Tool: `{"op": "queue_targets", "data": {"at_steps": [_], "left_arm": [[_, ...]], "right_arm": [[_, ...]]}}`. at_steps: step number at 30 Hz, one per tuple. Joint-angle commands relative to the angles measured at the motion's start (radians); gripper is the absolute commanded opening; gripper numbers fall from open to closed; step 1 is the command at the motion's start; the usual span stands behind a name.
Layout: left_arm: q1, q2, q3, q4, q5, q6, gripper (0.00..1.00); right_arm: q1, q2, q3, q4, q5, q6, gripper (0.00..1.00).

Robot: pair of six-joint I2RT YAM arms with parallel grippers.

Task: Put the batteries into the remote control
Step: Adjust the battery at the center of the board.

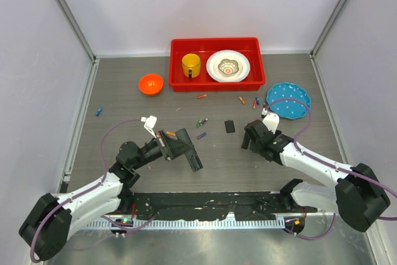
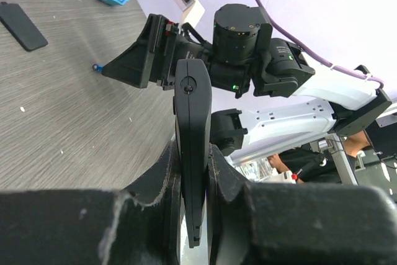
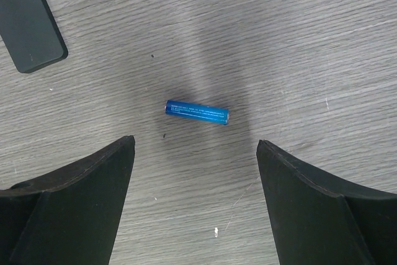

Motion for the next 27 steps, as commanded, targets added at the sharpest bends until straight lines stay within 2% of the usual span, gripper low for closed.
{"op": "queue_targets", "data": {"at_steps": [1, 15, 27], "left_arm": [[-0.001, -0.025, 0.012, 0.063, 0.010, 0.025, 0.00], [-0.001, -0.095, 0.008, -0.072, -0.030, 0.051, 0.00], [-0.001, -0.120, -0.009, -0.038, -0.005, 0.056, 0.00]], "right_arm": [[0.002, 0.001, -0.001, 0.052, 0.034, 0.020, 0.85], [-0.001, 0.094, 0.073, 0.058, 0.080, -0.098, 0.81], [0.001, 0.146, 0.090, 0.086, 0.048, -0.095, 0.80]]}}
